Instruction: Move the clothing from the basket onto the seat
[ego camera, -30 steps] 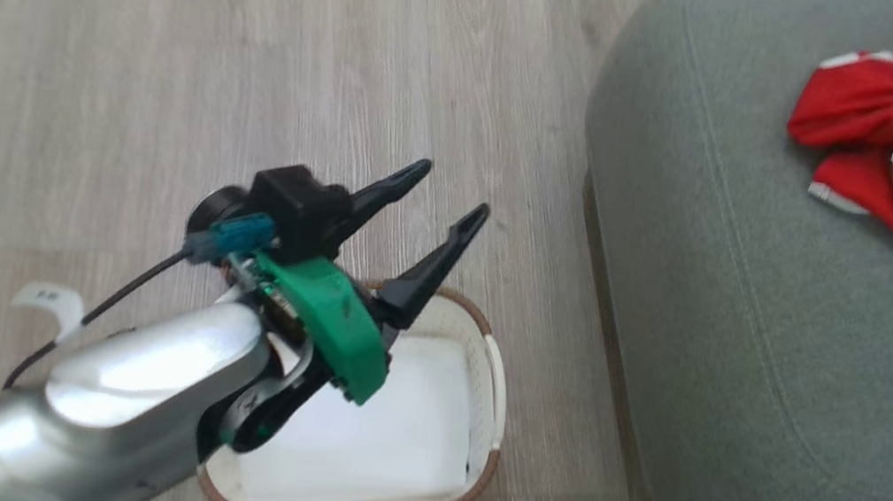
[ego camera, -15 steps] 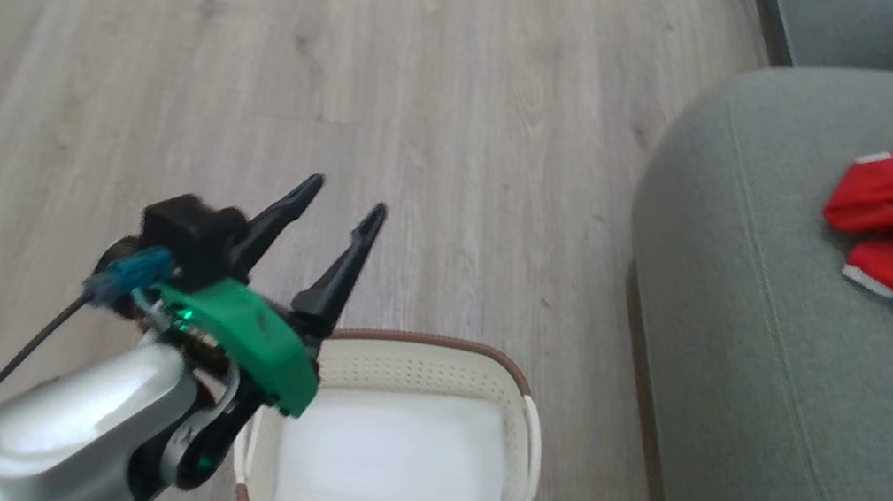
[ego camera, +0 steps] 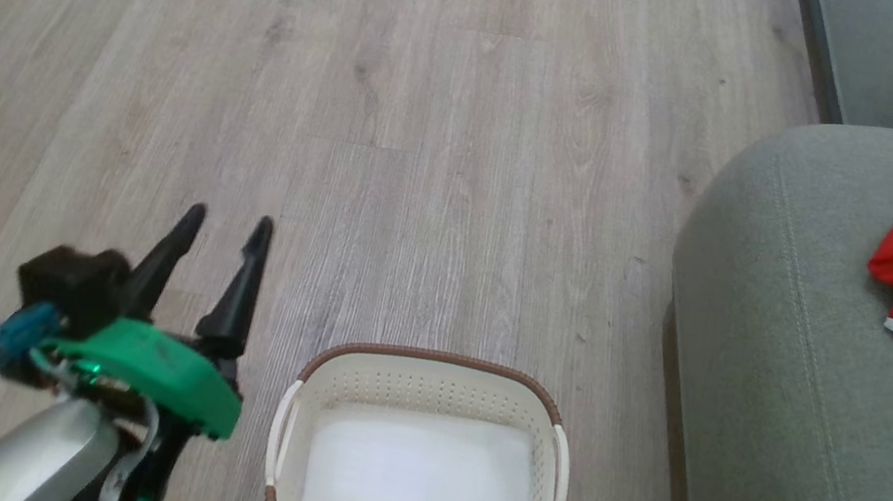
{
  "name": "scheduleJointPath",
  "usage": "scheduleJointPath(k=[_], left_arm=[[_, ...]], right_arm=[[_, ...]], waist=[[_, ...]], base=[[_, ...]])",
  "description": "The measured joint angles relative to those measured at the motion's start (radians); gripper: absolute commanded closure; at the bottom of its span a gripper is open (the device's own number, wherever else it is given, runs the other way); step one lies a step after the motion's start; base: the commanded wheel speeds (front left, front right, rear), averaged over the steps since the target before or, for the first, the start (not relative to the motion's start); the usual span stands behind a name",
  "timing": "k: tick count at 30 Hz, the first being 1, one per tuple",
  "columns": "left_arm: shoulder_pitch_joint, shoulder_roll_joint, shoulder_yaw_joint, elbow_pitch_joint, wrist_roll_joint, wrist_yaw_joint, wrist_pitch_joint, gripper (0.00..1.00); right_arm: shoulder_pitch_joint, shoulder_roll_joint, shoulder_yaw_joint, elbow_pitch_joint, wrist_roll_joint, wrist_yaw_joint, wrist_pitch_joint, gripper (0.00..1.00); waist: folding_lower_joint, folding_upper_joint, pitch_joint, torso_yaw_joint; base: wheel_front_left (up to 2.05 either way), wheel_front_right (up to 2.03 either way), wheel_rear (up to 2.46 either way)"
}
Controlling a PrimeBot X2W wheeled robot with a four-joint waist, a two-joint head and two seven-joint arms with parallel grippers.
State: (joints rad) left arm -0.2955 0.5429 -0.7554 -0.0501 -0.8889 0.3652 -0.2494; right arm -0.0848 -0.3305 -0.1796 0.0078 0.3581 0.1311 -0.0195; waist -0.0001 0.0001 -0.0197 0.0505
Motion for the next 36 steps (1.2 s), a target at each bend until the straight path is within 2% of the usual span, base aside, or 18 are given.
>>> scheduleJointPath(k=[6, 10, 15, 26, 36], left_arm=[[0.114, -0.041, 0.124, -0.004, 0.075, -0.026, 0.0, 0.0], [0.172, -0.067, 0.188, 0.006, 0.141, -0.059, 0.0, 0.0], [0.218, -0.111, 0.247, 0.039, 0.223, -0.134, 0.0, 0.0], [0.268, -0.215, 0.373, 0.157, 0.368, -0.261, 0.0, 0.0], [0.285, -0.278, 0.444, 0.203, 0.439, -0.327, 0.0, 0.0]], right_arm=[[0.108, 0.106, -0.016, -0.068, -0.025, 0.0, -0.04, 0.0], [0.157, 0.147, 0.002, -0.081, -0.033, 0.0, -0.065, 0.0], [0.2, 0.168, 0.053, -0.077, -0.031, 0.0, -0.115, 0.0], [0.218, 0.186, 0.121, 0.009, -0.022, 0.0, -0.202, 0.0], [0.216, 0.191, 0.142, 0.042, -0.022, 0.0, -0.22, 0.0]], waist=[[0.0, 0.0, -0.001, 0.017], [0.0, 0.0, -0.002, 0.023], [0.0, 0.0, -0.001, 0.03], [0.0, 0.0, 0.008, 0.022], [0.0, 0.0, 0.009, 0.018]], base=[[0.0, 0.0, 0.0], [0.0, 0.0, 0.0], [0.0, 0.0, 0.0], [0.0, 0.0, 0.0], [0.0, 0.0, 0.0]])
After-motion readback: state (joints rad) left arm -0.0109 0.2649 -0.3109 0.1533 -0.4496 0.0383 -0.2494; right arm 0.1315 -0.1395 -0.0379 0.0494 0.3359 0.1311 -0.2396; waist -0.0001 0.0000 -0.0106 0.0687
